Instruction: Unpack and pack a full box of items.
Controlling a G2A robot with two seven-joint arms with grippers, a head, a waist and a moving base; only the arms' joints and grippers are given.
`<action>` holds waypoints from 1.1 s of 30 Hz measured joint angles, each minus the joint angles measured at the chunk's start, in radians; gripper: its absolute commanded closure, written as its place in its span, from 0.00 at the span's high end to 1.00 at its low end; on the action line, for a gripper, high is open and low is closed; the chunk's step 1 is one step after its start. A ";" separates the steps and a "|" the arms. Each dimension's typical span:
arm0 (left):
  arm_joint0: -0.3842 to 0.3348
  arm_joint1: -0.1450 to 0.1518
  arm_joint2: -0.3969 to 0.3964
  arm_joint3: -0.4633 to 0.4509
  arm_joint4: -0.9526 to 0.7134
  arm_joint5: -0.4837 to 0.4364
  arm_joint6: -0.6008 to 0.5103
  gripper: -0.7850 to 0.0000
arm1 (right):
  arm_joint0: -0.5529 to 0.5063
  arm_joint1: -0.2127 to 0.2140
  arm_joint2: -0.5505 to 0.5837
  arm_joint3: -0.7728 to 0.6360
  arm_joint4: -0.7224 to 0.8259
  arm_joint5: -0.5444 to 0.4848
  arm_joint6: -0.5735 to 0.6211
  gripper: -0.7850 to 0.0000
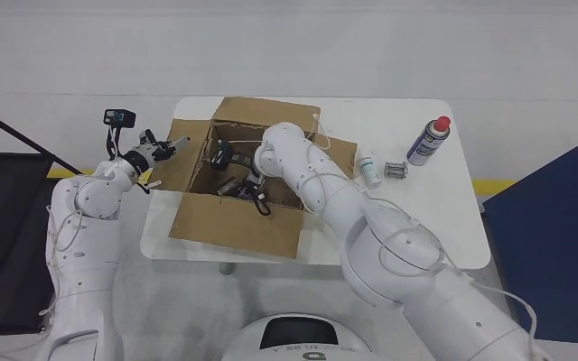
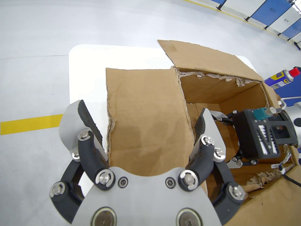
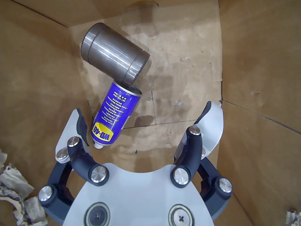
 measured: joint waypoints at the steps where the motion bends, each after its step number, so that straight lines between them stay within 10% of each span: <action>1: 0.000 0.000 0.000 0.000 0.000 0.000 0.000 1.00 | -0.005 0.002 -0.002 -0.005 -0.008 0.002 -0.009 1.00; 23: 0.000 0.000 0.000 0.000 0.000 0.000 0.000 1.00 | -0.030 0.005 -0.004 -0.011 -0.033 -0.074 0.063 0.39; 29: 0.000 0.000 0.000 0.000 0.000 0.000 0.000 1.00 | -0.022 -0.003 -0.001 0.002 -0.033 -0.046 0.068 0.01; 33: 0.000 0.000 0.000 0.000 0.000 0.000 0.000 1.00 | -0.003 0.000 0.005 0.014 -0.036 -0.013 0.042 0.00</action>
